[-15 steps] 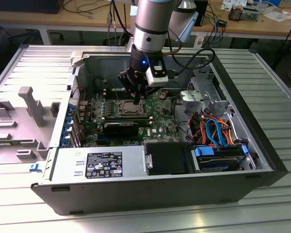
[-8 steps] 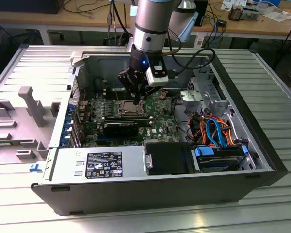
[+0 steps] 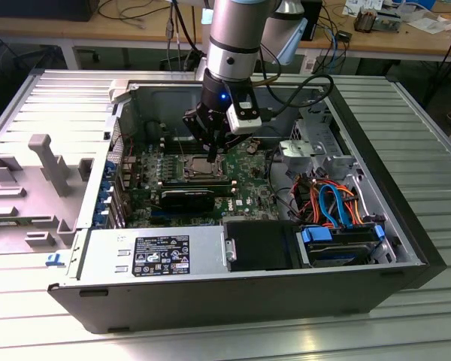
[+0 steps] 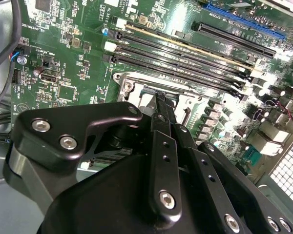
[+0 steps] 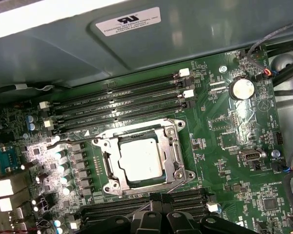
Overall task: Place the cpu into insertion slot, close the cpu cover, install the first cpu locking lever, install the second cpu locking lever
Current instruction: 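Install the first cpu locking lever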
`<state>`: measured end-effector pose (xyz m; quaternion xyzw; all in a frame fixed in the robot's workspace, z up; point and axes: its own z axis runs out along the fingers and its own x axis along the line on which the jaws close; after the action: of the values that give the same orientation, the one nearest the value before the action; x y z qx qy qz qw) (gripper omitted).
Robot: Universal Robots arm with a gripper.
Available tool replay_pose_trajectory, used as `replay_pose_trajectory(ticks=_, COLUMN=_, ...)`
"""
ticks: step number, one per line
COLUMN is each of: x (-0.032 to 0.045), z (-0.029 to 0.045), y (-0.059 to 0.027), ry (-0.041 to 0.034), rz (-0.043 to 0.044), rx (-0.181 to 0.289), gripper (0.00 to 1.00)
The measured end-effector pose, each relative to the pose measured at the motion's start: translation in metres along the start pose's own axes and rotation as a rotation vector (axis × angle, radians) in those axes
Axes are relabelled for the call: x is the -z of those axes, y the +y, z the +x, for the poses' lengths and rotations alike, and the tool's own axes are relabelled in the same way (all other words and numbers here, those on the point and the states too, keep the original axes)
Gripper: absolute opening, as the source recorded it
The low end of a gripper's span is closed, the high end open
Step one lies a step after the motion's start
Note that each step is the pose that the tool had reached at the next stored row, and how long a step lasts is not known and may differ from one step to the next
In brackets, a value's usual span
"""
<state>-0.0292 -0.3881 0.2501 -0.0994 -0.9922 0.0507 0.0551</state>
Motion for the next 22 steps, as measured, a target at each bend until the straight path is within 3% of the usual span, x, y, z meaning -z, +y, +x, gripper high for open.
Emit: replay_pose_trajectory(ticks=22, x=0.0000, z=0.0000, y=0.0000, ry=-0.0020, rz=0.0017, rx=0.017, gripper=0.11)
